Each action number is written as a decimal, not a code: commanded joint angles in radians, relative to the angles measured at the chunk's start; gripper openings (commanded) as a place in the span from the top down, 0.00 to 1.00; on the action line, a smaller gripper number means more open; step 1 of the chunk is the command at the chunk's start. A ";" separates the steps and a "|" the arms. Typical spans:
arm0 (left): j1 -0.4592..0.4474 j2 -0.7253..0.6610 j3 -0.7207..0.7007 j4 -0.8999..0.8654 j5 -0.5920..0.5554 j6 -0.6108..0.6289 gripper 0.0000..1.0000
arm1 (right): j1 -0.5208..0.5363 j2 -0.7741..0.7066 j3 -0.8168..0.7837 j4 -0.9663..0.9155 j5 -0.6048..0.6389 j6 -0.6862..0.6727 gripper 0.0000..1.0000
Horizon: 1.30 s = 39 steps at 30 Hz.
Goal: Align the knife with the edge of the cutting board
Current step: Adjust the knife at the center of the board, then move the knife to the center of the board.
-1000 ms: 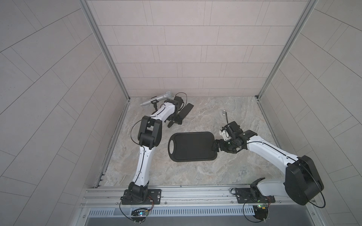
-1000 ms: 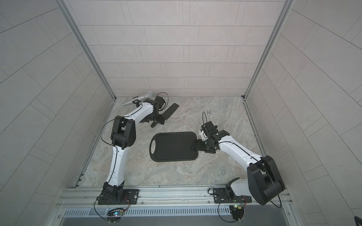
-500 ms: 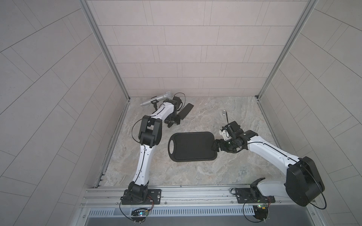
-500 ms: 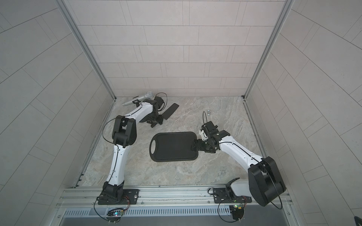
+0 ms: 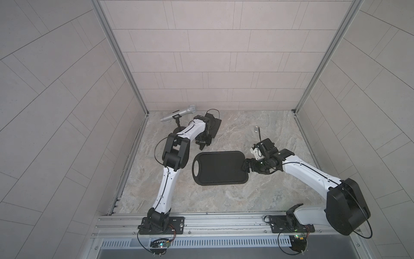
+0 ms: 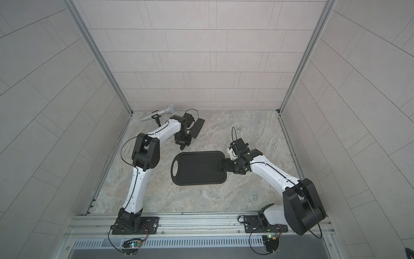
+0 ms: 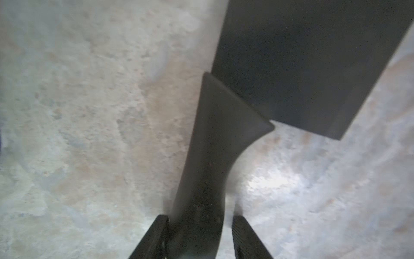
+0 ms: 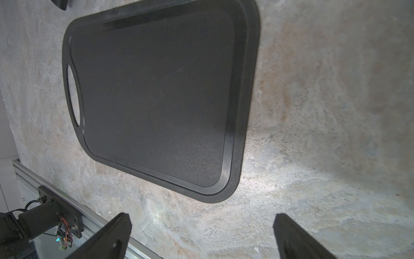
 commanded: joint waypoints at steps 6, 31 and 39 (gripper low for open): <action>-0.037 0.013 0.025 -0.033 0.072 -0.065 0.53 | -0.002 0.007 0.031 0.016 0.002 0.022 0.00; -0.042 -0.533 -0.155 0.126 0.268 -0.101 0.00 | 0.062 0.393 0.416 0.077 0.035 0.094 0.00; -0.024 -0.808 -0.475 0.362 0.275 -0.082 0.00 | 0.149 0.595 0.628 0.130 0.088 0.161 0.00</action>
